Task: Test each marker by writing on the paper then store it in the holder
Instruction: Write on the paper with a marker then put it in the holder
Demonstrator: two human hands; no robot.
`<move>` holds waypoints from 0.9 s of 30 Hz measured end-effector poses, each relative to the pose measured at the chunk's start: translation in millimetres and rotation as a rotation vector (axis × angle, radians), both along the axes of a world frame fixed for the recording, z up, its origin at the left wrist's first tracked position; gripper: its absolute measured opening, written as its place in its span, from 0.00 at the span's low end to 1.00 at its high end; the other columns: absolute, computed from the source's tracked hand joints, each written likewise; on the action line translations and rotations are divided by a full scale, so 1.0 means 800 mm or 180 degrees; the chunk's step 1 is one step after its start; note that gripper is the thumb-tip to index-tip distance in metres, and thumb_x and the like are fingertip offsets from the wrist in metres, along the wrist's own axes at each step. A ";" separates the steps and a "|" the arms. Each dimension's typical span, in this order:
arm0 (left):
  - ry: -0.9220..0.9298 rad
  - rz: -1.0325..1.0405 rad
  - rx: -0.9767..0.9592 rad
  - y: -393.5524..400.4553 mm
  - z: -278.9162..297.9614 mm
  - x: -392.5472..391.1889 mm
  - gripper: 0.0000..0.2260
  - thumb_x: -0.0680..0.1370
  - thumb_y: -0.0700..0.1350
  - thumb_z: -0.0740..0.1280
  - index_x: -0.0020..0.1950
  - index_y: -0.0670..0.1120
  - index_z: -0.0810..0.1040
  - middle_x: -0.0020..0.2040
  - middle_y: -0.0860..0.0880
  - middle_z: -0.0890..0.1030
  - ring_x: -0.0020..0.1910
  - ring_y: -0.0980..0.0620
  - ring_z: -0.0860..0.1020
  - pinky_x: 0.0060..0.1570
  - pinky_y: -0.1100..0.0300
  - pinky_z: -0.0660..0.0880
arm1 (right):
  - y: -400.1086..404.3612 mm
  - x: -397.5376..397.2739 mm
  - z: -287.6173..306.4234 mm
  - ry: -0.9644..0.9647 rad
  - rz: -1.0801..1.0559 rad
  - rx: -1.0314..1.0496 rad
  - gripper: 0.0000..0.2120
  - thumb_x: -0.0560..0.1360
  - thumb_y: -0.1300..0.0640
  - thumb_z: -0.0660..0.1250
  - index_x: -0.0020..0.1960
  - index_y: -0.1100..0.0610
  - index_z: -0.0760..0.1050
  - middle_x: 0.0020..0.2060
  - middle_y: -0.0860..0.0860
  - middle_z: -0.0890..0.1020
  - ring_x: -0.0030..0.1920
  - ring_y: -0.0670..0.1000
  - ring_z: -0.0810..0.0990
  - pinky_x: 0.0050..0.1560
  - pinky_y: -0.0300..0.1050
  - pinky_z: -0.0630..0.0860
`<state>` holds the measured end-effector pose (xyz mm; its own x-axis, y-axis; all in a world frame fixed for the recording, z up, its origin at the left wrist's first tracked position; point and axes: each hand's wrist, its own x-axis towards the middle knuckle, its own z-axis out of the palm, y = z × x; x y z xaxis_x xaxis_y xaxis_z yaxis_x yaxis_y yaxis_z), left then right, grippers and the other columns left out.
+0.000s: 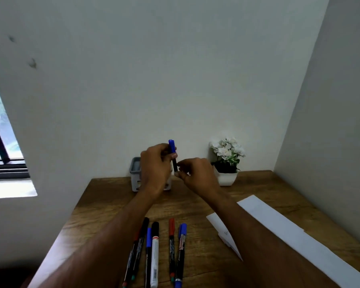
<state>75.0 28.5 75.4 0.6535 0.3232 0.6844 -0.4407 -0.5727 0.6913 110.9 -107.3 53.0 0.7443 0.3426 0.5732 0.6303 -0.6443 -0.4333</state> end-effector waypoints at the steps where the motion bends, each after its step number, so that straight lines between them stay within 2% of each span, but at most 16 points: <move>1: -0.0065 0.0091 0.0081 0.006 0.006 0.003 0.09 0.75 0.37 0.72 0.54 0.42 0.83 0.48 0.50 0.85 0.46 0.58 0.82 0.53 0.63 0.78 | 0.003 0.001 0.001 -0.0035 -0.0050 -0.0052 0.14 0.75 0.53 0.74 0.60 0.56 0.84 0.50 0.52 0.88 0.48 0.47 0.85 0.50 0.38 0.77; 4: -0.0143 0.0279 0.0158 0.024 0.015 0.017 0.09 0.75 0.36 0.71 0.54 0.42 0.83 0.48 0.49 0.86 0.46 0.59 0.82 0.54 0.61 0.79 | 0.003 0.004 -0.003 -0.0042 -0.0097 -0.0087 0.14 0.76 0.53 0.73 0.60 0.56 0.84 0.51 0.52 0.88 0.49 0.48 0.85 0.50 0.36 0.75; 6: -0.0098 0.0330 0.0172 0.031 0.013 0.024 0.09 0.75 0.36 0.71 0.55 0.42 0.83 0.48 0.48 0.85 0.46 0.60 0.81 0.54 0.63 0.78 | 0.001 0.005 -0.006 -0.0009 -0.0100 -0.0095 0.13 0.77 0.54 0.73 0.60 0.56 0.84 0.50 0.52 0.88 0.48 0.48 0.85 0.51 0.37 0.77; 9: 0.0063 0.0350 0.0301 0.033 0.004 0.031 0.06 0.76 0.36 0.70 0.52 0.42 0.84 0.46 0.48 0.85 0.43 0.61 0.80 0.46 0.75 0.74 | -0.002 0.006 -0.007 0.0092 -0.0124 -0.0149 0.14 0.77 0.55 0.72 0.61 0.56 0.83 0.52 0.52 0.87 0.50 0.48 0.85 0.55 0.40 0.79; 13: 0.0495 0.0292 0.0458 0.027 -0.016 0.040 0.04 0.75 0.38 0.71 0.49 0.42 0.84 0.44 0.47 0.85 0.42 0.57 0.79 0.42 0.70 0.72 | -0.002 0.008 -0.010 0.0162 -0.0123 -0.0211 0.14 0.78 0.56 0.71 0.62 0.56 0.83 0.54 0.52 0.87 0.52 0.48 0.85 0.57 0.39 0.78; 16: 0.0799 0.0154 0.0527 0.023 -0.033 0.045 0.05 0.76 0.35 0.69 0.50 0.40 0.83 0.42 0.48 0.83 0.35 0.63 0.75 0.36 0.78 0.69 | -0.003 0.009 -0.014 0.0185 -0.0156 -0.0267 0.14 0.78 0.56 0.71 0.62 0.55 0.83 0.54 0.51 0.87 0.52 0.47 0.84 0.56 0.38 0.78; 18: 0.0888 0.0161 0.0608 0.024 -0.044 0.049 0.06 0.75 0.35 0.69 0.49 0.42 0.83 0.41 0.50 0.82 0.34 0.64 0.73 0.37 0.78 0.68 | -0.004 0.007 -0.016 0.0193 -0.0153 -0.0272 0.14 0.78 0.56 0.71 0.62 0.55 0.83 0.54 0.51 0.87 0.52 0.47 0.84 0.56 0.40 0.79; 20: 0.0926 0.0176 0.0634 0.025 -0.051 0.052 0.05 0.75 0.35 0.70 0.48 0.43 0.83 0.42 0.49 0.84 0.36 0.61 0.75 0.37 0.74 0.68 | -0.005 0.006 -0.019 0.0213 -0.0148 -0.0262 0.14 0.78 0.56 0.70 0.62 0.56 0.83 0.54 0.52 0.87 0.52 0.48 0.84 0.55 0.38 0.78; 22: 0.0933 0.0186 0.0638 0.023 -0.050 0.051 0.06 0.75 0.36 0.70 0.51 0.42 0.83 0.45 0.46 0.85 0.38 0.61 0.75 0.38 0.76 0.67 | -0.007 0.004 -0.023 0.0266 -0.0155 -0.0243 0.14 0.78 0.57 0.70 0.62 0.56 0.82 0.55 0.52 0.87 0.53 0.48 0.84 0.53 0.34 0.75; 25: 0.0833 0.0174 0.0503 0.021 -0.045 0.043 0.11 0.76 0.33 0.68 0.57 0.38 0.81 0.48 0.44 0.84 0.35 0.66 0.72 0.38 0.81 0.68 | -0.010 0.000 -0.025 0.0293 -0.0183 -0.0212 0.13 0.78 0.57 0.71 0.61 0.56 0.83 0.53 0.52 0.87 0.51 0.46 0.84 0.53 0.35 0.77; 27: 0.0702 0.0256 0.0397 0.021 -0.042 0.035 0.11 0.76 0.32 0.67 0.57 0.39 0.82 0.49 0.45 0.84 0.38 0.64 0.76 0.39 0.79 0.70 | -0.015 -0.006 -0.024 0.0321 -0.0192 -0.0095 0.13 0.77 0.57 0.72 0.61 0.56 0.83 0.53 0.52 0.87 0.51 0.46 0.85 0.55 0.36 0.78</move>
<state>103.0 45.2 41.8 0.7669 0.3023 0.5661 -0.2369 -0.6865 0.6875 106.4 -119.1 33.9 0.8175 0.3113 0.4846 0.5442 -0.6931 -0.4727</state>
